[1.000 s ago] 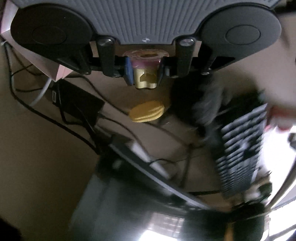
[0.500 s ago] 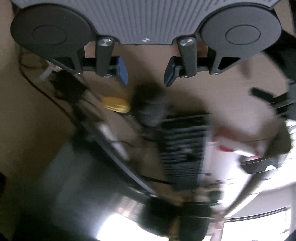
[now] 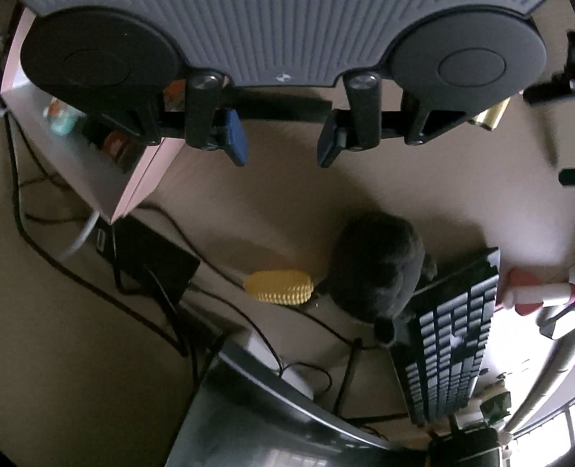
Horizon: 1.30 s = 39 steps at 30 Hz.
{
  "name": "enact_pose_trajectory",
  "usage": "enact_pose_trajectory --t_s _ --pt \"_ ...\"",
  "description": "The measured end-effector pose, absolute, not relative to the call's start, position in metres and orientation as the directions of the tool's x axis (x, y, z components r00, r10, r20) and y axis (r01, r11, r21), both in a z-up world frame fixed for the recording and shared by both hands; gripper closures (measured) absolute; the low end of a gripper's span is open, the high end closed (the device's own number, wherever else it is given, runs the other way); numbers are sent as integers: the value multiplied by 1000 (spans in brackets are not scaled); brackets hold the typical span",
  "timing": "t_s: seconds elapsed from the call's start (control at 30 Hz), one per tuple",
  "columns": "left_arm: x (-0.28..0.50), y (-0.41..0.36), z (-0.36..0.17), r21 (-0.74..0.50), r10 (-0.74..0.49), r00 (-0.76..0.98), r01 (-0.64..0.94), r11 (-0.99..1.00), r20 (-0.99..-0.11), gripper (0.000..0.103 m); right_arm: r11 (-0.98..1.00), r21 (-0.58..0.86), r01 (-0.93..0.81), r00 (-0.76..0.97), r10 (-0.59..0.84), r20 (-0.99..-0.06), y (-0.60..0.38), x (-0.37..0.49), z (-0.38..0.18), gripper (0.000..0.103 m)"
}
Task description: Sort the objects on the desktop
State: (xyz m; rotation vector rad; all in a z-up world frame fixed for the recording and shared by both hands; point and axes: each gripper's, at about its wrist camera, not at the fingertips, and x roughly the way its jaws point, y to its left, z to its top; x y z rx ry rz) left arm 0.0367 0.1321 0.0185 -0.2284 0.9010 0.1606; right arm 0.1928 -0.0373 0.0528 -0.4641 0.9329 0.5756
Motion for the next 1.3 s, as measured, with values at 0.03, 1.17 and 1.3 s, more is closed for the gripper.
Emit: enact_pose_trajectory --t_s 0.03,1.17,1.3 --pt "38 136 20 -126 57 617 -249 960 -785 2 757 -109 -644 465 275 -842 -38 185 52 61" --pt "2 159 28 -149 65 637 -277 949 -768 2 970 -27 -243 684 152 -714 -62 83 33 63" --pt "14 131 45 -151 -41 719 -90 984 -694 23 959 -8 -283 739 213 -639 -95 50 56 62"
